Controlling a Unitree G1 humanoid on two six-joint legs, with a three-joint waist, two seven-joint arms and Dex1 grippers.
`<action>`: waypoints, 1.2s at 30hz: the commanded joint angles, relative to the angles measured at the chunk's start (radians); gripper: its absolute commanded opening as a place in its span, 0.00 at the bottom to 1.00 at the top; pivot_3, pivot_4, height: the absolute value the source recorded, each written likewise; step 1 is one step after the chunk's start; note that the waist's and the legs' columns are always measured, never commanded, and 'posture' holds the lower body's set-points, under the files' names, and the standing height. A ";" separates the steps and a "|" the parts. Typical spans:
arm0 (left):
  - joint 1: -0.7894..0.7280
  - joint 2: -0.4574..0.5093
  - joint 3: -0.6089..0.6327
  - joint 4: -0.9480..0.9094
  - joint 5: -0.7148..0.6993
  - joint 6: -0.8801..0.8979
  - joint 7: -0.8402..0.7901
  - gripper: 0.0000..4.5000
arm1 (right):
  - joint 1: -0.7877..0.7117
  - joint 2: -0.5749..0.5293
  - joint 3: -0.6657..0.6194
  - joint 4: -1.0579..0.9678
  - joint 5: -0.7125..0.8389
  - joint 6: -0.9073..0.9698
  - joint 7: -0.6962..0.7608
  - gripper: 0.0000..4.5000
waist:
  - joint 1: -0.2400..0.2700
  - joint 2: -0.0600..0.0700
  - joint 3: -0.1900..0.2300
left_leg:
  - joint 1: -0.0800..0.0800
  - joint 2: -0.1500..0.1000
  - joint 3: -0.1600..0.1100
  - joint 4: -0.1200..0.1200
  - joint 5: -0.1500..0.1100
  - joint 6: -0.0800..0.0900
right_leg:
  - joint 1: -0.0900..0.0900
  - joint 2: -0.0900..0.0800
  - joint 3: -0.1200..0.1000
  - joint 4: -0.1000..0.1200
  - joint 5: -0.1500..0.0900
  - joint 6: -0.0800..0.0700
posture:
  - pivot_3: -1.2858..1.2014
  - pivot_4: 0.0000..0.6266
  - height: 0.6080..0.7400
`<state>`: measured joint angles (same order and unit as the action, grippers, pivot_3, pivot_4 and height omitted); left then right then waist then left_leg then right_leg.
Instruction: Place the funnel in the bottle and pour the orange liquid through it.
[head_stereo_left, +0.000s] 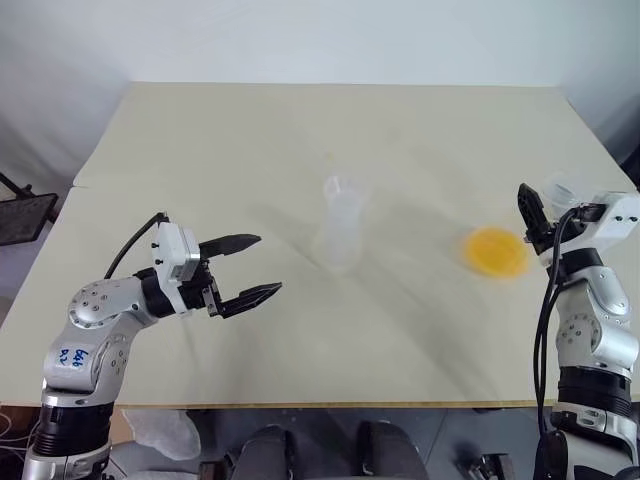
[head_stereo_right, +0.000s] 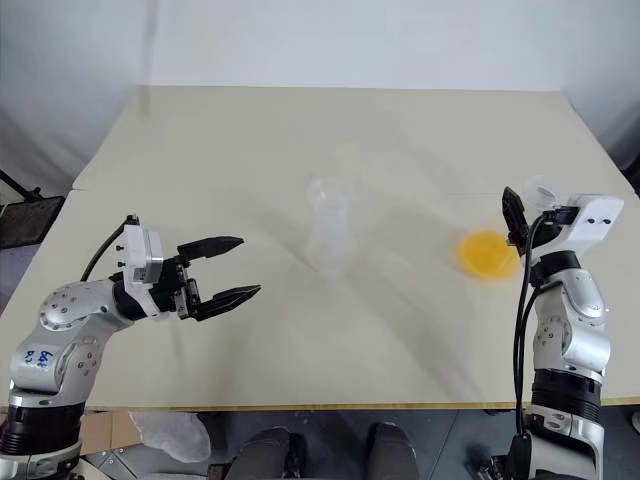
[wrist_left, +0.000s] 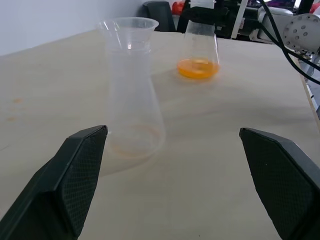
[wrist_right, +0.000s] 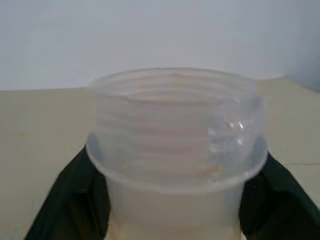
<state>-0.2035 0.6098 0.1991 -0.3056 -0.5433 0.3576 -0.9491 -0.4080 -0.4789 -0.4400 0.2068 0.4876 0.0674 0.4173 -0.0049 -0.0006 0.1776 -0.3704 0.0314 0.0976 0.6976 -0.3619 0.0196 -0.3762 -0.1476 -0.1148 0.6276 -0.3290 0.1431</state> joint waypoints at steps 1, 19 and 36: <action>0.004 0.014 0.026 -0.038 -0.020 -0.022 0.006 1.00 | -0.016 -0.003 -0.004 -0.022 0.005 -0.001 0.002 0.57 | 0.000 0.000 0.000 | 0.000 0.000 0.000 0.000 0.000 0.000 | 0.000 0.000 0.000 0.000 0.000 0.000 | 0.52 0.24 1.00; -0.067 -0.058 -0.030 0.021 0.009 -0.069 0.064 1.00 | -0.209 -0.092 0.384 -0.216 -0.445 -0.178 0.033 0.57 | 0.000 0.005 0.003 | -0.002 -0.001 -0.001 -0.001 0.000 0.000 | -0.001 0.000 -0.002 0.000 0.000 0.000 | 0.52 0.24 1.00; -0.031 -0.150 -0.071 0.000 0.030 -0.099 0.160 1.00 | -0.382 -0.108 0.600 -0.048 -1.050 -0.562 -0.263 0.57 | -0.013 0.005 0.003 | -0.002 0.000 -0.002 -0.001 0.000 0.000 | -0.001 -0.001 -0.003 -0.001 0.000 0.000 | 0.52 0.24 1.00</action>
<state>-0.2339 0.4653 0.1273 -0.2659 -0.5086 0.2812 -0.7996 -0.7511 -0.5832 0.1683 0.1776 -0.5134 -0.4693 0.2169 -0.0181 0.0042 0.1807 -0.3726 0.0312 0.0959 0.6969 -0.3617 0.0193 -0.3777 -0.1484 -0.1175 0.6269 -0.3290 0.1432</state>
